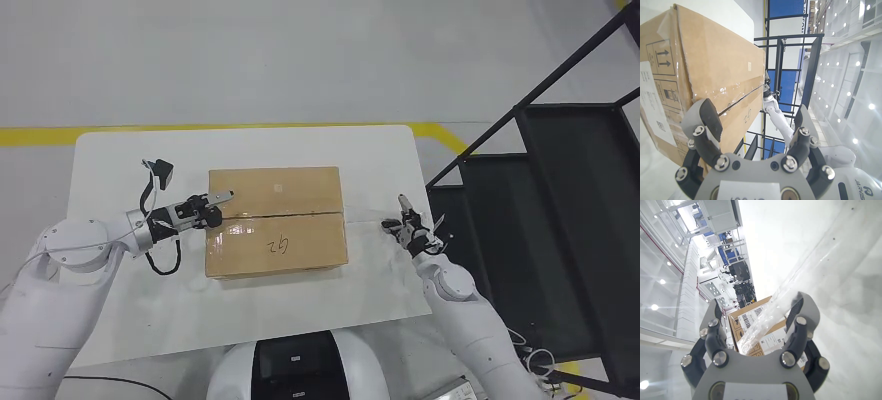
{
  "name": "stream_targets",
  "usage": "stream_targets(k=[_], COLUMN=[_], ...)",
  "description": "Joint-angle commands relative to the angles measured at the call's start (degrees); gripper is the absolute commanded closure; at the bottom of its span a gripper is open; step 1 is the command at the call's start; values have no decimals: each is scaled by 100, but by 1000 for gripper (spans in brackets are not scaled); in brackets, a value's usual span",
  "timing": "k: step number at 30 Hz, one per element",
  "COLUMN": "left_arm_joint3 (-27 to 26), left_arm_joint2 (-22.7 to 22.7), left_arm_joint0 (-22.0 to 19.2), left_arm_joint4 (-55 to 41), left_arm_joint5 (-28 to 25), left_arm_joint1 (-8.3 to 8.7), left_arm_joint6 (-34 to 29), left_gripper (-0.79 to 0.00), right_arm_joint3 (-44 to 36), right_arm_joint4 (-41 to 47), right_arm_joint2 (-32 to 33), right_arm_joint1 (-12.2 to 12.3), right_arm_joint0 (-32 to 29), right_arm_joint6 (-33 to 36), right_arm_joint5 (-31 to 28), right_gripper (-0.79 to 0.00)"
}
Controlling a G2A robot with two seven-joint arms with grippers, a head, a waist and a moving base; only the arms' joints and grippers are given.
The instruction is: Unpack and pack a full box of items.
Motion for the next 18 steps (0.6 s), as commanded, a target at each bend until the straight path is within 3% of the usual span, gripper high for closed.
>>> stream_targets(k=[1,10,18], left_arm_joint3=[0,0,0], left_arm_joint2=[0,0,0], left_arm_joint0=[0,0,0], left_arm_joint4=[0,0,0], left_arm_joint5=[0,0,0], left_arm_joint1=[0,0,0], left_arm_joint6=[0,0,0], left_gripper=[-785,-785,-785], right_arm_joint3=[18,-329,-1478], right_arm_joint4=[46,274,249], right_arm_joint2=[-7,96,261], right_arm_joint1=[-17,-50,-30], right_arm_joint0=[6,-68,-258], right_arm_joint6=[-54,59,407], right_arm_joint5=[-13,-154,-217], right_gripper=[0,0,0])
